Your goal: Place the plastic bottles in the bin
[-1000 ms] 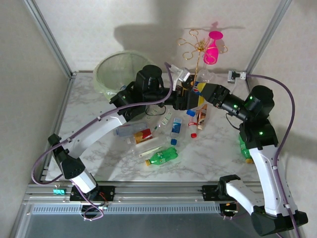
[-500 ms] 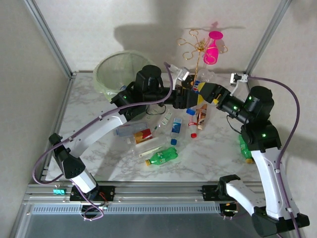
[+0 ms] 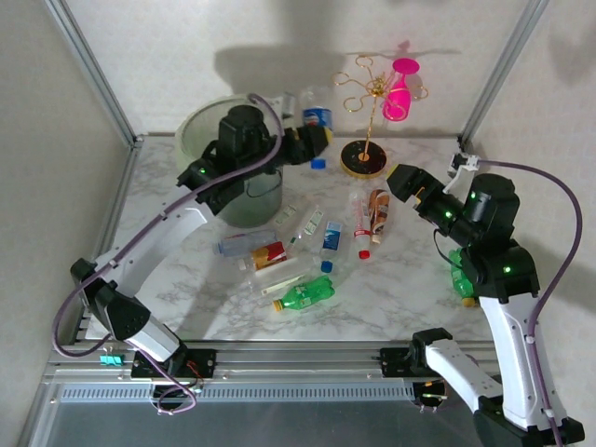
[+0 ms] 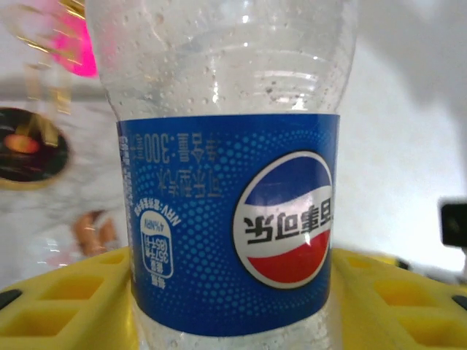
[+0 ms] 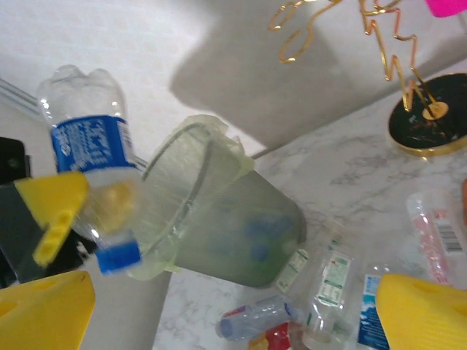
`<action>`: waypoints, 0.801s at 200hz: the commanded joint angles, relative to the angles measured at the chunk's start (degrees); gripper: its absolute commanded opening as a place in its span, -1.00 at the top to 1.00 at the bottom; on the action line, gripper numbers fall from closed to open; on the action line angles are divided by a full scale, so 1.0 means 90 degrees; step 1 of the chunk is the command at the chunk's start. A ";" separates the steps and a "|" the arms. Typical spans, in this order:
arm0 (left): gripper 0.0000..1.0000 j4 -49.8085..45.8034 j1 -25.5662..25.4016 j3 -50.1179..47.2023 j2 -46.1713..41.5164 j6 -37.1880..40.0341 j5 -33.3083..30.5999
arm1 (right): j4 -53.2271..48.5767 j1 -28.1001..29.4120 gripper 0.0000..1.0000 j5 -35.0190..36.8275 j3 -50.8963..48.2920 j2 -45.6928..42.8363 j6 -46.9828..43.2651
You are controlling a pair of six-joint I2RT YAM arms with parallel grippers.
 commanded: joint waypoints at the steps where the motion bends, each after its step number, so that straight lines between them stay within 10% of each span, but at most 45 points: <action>1: 0.33 -0.0576 0.0398 0.0057 -0.0290 -0.0545 -0.1408 | -0.0446 0.0011 -0.97 0.0270 0.0223 0.0024 -0.0173; 160: 0.31 -0.3893 0.1722 0.2469 0.1929 -0.2464 -0.3314 | -0.1064 0.0010 -0.98 0.0495 -0.0001 0.0420 -0.0283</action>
